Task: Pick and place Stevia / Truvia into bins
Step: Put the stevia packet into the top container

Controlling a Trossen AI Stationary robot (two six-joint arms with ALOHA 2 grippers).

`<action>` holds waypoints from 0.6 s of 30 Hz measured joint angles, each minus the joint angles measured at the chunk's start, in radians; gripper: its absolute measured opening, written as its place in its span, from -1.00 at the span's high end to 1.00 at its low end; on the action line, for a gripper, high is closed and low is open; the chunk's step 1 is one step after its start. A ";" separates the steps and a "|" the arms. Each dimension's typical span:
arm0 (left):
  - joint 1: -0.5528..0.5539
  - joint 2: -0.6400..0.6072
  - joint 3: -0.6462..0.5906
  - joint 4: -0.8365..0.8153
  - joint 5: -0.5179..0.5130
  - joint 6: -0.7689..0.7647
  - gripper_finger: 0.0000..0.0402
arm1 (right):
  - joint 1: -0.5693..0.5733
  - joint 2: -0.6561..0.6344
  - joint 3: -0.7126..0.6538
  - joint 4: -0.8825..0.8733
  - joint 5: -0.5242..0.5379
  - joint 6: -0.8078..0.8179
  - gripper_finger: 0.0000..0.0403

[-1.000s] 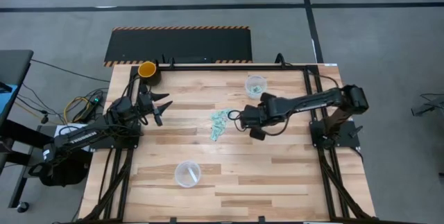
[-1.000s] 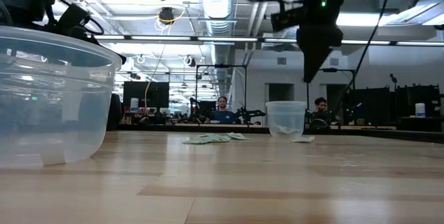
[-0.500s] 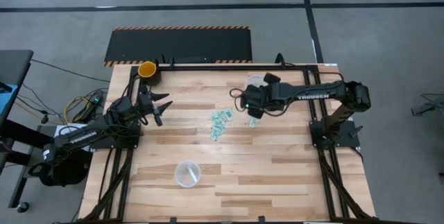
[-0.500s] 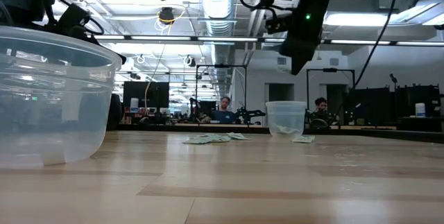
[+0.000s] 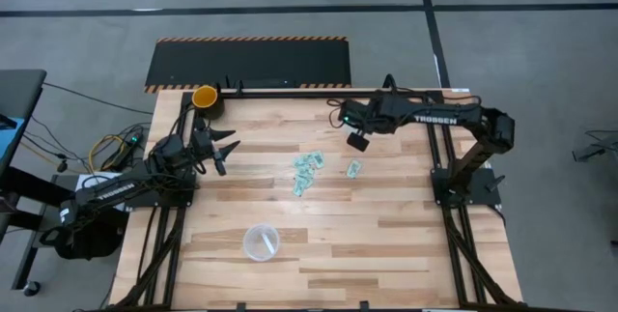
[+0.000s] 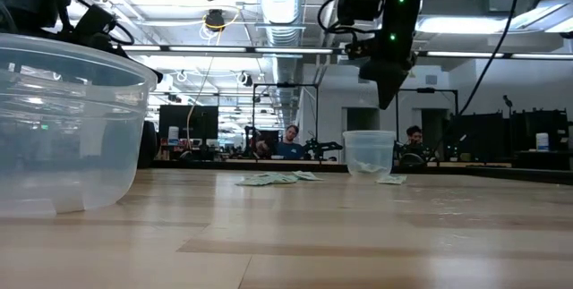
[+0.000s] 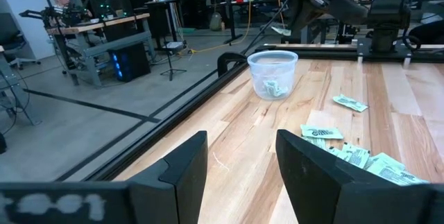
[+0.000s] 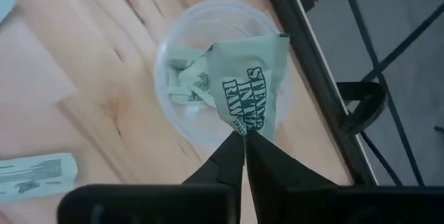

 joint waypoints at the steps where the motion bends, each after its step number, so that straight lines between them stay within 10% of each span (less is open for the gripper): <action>1: 0.000 0.000 0.000 0.000 0.000 0.000 0.19 | -0.003 0.000 0.000 0.003 0.000 0.000 0.90; 18: 0.000 0.000 0.000 0.000 0.000 0.000 0.19 | 0.023 0.000 0.000 0.002 -0.135 0.009 0.47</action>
